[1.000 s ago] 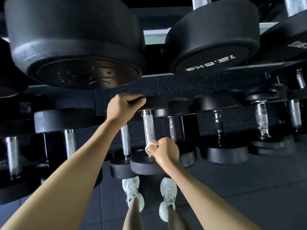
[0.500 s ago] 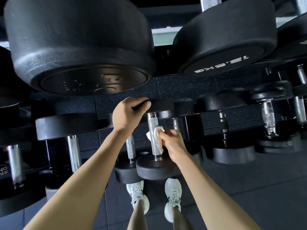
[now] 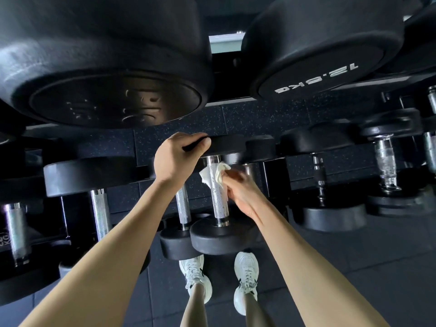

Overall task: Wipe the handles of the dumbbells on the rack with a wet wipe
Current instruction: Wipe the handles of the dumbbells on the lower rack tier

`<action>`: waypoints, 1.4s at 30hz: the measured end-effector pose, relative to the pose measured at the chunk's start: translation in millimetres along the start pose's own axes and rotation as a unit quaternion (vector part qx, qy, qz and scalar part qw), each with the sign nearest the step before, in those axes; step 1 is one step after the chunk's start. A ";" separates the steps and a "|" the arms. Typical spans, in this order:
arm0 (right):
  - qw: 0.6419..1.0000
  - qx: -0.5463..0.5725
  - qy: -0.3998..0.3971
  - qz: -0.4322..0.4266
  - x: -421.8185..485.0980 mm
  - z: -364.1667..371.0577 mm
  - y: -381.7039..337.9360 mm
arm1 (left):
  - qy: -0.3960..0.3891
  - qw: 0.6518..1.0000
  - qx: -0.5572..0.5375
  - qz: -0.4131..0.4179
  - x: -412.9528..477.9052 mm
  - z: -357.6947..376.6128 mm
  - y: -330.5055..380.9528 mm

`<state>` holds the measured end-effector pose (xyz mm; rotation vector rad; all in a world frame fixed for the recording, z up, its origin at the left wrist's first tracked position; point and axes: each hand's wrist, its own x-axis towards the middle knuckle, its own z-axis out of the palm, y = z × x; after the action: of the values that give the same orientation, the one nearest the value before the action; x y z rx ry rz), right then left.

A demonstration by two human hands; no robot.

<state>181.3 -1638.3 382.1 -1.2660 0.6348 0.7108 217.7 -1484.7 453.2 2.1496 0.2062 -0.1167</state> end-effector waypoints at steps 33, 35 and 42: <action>0.969 -0.084 0.194 -0.127 -33.6 42.3 0.1 | 0.006 1.000 -0.016 -0.007 -1.5 3.5 -1.1; 0.969 -0.037 0.214 -0.122 -31.5 43.2 2.6 | 0.005 1.000 -0.020 -0.009 -1.8 3.5 -0.4; 0.951 -0.152 0.191 -0.188 -28.2 32.8 19.5 | 0.000 1.000 -0.022 -0.021 -0.8 2.8 -0.4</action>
<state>149.6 -1606.7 397.8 -1.7771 0.5819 0.2490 216.8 -1486.9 451.4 2.1026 0.2524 -0.1364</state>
